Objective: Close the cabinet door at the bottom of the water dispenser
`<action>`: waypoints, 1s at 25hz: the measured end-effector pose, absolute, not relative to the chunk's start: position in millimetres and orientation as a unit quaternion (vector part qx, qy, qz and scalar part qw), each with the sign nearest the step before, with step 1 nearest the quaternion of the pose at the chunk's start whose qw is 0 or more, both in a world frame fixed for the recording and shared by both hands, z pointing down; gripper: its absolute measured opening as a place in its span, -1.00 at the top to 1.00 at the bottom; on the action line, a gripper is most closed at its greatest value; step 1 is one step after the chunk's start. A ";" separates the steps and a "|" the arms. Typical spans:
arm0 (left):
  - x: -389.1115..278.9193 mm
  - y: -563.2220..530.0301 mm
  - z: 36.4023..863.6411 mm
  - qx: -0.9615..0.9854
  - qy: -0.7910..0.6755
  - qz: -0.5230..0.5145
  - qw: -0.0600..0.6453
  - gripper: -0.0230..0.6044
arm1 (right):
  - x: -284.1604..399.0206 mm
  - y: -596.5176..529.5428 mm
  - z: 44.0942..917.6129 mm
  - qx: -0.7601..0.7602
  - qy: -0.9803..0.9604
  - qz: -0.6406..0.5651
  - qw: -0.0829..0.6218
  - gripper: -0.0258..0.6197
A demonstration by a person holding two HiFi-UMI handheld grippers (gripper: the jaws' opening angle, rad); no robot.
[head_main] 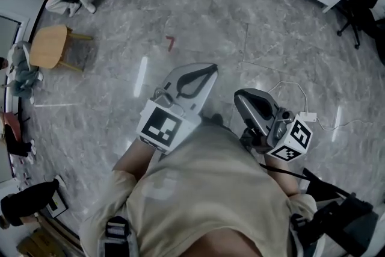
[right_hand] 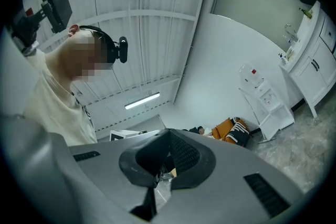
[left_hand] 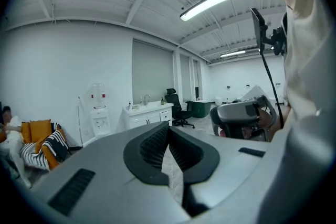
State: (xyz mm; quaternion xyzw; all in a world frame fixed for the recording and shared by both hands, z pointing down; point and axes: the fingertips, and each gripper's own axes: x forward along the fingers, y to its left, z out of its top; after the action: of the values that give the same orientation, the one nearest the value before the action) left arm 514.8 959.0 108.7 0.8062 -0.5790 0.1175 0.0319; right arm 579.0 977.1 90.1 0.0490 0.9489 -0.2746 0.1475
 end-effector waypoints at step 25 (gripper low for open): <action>269.7 889.5 121.9 0.818 -0.568 0.066 0.065 0.96 | 321.5 894.7 94.8 -0.062 0.997 0.034 -0.023 0.89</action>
State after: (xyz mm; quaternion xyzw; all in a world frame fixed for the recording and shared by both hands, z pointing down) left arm 269.7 889.5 121.9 0.8181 -0.5676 0.0657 0.0646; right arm 321.5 894.7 94.8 -0.0618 0.9972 0.0338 -0.0231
